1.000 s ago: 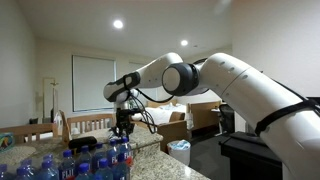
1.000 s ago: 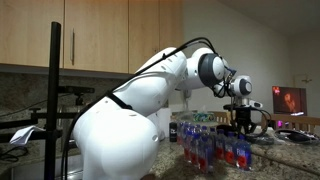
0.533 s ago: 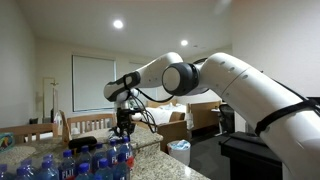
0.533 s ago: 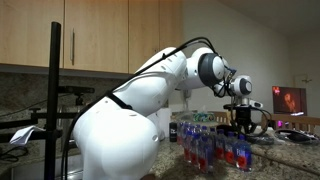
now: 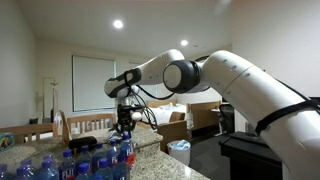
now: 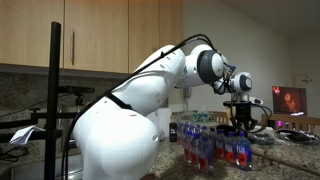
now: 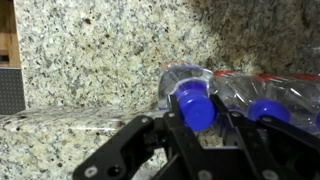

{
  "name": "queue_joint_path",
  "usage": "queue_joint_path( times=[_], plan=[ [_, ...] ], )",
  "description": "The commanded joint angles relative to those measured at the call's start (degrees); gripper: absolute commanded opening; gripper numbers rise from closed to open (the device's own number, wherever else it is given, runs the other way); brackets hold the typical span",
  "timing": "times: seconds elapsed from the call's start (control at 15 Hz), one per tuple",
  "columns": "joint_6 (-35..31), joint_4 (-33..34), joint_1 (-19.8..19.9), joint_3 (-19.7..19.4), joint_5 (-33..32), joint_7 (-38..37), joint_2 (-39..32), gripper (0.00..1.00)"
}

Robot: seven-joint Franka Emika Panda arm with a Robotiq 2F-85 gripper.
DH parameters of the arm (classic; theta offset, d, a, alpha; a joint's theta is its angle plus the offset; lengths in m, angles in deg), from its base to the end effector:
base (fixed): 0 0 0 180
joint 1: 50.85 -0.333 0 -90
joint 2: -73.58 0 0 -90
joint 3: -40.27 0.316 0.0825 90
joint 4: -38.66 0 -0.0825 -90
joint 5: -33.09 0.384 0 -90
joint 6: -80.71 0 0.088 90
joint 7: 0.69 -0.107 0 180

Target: Move the bottle backward to the second row

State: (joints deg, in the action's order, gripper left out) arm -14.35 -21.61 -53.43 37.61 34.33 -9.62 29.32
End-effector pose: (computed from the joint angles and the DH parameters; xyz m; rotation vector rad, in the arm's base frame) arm 0.7411 0.0119 0.3656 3.0978 -0.2335 -0.2540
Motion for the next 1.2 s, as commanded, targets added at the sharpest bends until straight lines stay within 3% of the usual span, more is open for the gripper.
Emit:
queue_joint_path(
  times=[0.0,0.47,0.73,0.8,1.13],
  plan=[
    [1.6,-3.1,-0.5,-0.2,-1.4,-1.8,4.6,0.10],
    [3.9,-8.1,-1.1,-1.5,-1.3,-1.7,10.4,0.10],
    [12.7,-7.8,-0.5,-0.7,-3.1,0.1,12.8,0.10],
    [9.2,-4.9,0.1,-0.1,-1.6,-0.3,8.8,0.35],
    [12.3,-5.2,0.1,-0.1,-2.1,-0.3,10.2,0.35]
  ],
)
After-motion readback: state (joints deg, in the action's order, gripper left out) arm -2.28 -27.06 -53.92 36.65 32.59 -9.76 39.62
